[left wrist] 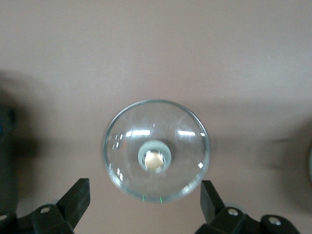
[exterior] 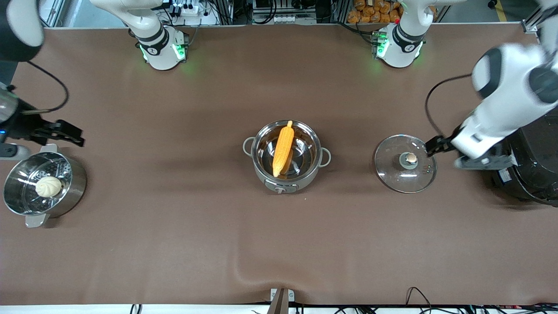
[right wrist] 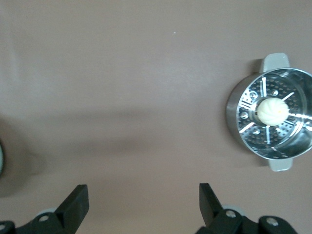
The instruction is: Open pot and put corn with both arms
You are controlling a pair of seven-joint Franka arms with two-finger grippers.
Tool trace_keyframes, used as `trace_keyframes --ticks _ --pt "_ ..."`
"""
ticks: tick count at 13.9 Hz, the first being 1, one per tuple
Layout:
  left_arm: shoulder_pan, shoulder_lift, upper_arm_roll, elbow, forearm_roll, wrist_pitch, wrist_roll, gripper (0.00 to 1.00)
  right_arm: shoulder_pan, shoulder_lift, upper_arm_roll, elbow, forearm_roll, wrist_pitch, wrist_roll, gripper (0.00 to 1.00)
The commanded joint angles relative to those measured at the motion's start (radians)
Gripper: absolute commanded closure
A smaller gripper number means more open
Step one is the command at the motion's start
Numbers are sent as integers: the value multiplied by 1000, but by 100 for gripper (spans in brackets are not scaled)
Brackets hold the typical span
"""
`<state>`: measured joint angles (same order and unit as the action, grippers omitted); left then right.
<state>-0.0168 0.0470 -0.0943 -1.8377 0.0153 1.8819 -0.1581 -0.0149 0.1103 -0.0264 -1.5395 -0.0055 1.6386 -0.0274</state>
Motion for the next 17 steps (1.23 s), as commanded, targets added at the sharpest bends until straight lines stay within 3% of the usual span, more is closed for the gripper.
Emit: trace_keyframes --ticks 1,4,9,15,17 --pt "-5 30 -28 260 2 -267 -84 0 -31 -20 20 -18 -14 -8 -45 0" --pt "-3 2 -38 331 -11 -386 -81 0 -34 -53 20 -18 -14 -28 -40 0" --pt "-15 -61 -39 304 -12 -423 -78 0 -24 -81 31 91 -13 -219 -4 0" --pt "-6 -82 -28 288 -21 -426 -6 0 -16 -143 37 82 33 -201 70 0" --pt "-12 -72 25 293 -50 -425 37 0 -22 -165 34 38 33 -183 61 0"
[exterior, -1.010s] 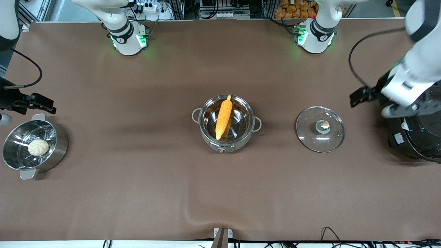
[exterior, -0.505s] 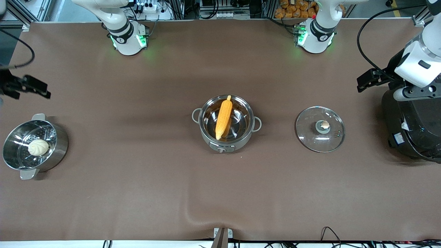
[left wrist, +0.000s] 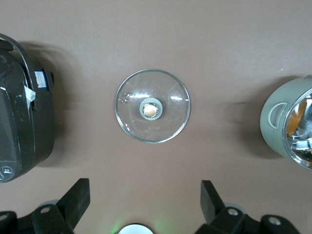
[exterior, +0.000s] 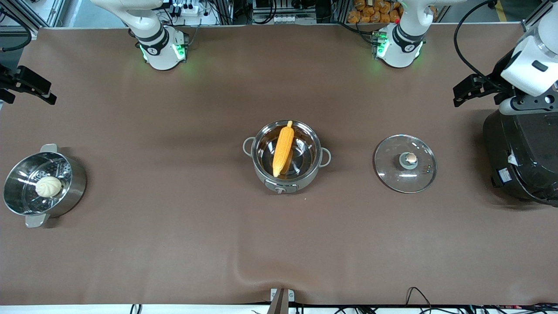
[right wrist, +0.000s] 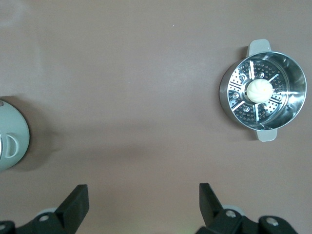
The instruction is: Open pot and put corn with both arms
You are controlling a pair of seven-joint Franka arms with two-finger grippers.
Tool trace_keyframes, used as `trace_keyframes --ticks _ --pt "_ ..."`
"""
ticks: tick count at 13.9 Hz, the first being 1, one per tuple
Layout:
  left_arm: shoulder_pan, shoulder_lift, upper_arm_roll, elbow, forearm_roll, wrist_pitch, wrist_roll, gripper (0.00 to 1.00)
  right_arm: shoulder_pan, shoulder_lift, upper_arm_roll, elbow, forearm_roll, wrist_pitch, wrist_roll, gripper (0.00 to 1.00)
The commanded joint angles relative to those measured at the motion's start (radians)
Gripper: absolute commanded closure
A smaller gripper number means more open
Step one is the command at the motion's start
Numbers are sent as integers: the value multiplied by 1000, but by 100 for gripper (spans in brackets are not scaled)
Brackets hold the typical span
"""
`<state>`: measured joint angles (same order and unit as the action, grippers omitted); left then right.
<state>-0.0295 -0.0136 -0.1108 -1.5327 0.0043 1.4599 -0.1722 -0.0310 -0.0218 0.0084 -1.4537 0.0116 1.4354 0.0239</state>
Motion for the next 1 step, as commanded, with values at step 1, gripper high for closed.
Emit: trace_keyframes --ticks 1 --pt "2 -12 45 -14 -41 -3 53 0 -9 -61 -2 -95 16 66 2 0"
